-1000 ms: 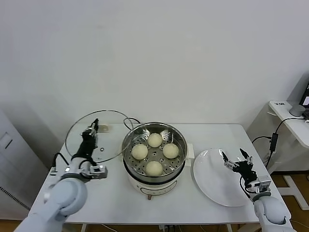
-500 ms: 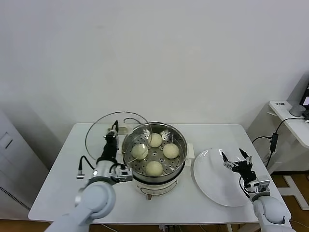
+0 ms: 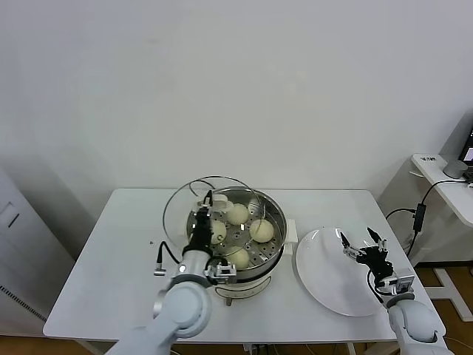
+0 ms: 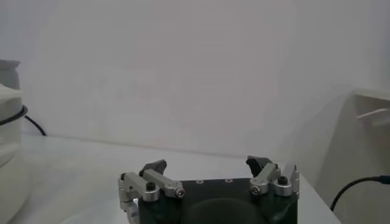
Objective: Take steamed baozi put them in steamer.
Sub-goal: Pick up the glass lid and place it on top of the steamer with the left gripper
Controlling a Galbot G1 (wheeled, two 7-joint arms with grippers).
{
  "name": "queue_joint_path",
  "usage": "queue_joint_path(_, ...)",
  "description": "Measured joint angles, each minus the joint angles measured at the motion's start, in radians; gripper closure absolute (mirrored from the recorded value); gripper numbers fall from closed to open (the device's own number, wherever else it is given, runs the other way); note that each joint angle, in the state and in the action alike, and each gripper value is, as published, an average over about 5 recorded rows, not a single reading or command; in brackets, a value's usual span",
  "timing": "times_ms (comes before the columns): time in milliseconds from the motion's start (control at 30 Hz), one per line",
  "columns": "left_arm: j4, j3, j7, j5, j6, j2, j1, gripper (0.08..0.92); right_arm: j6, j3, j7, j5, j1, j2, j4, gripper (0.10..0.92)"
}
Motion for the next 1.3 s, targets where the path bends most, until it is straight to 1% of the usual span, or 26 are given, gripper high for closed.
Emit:
queue_joint_path(233,0.042,0.039,0.001,0.01,0.0,-0.04,-0.022,0.895,0.002,0.002,-0.001,0.0,0.002,-0.002,-0.008,0.203)
queue_joint_path(433,0.063,0.058,0.004,0.018,0.0,-0.06,-0.026,0.895,0.002,0.002,-0.002,-0.001,0.004,-0.001,-0.014,0.203)
queue_joint_path(1300,0.105,0.089,-0.012,0.029,0.0,-0.099,-0.022,0.895,0.003,0.009,-0.004,-0.004,0.001,-0.002,-0.024,0.203)
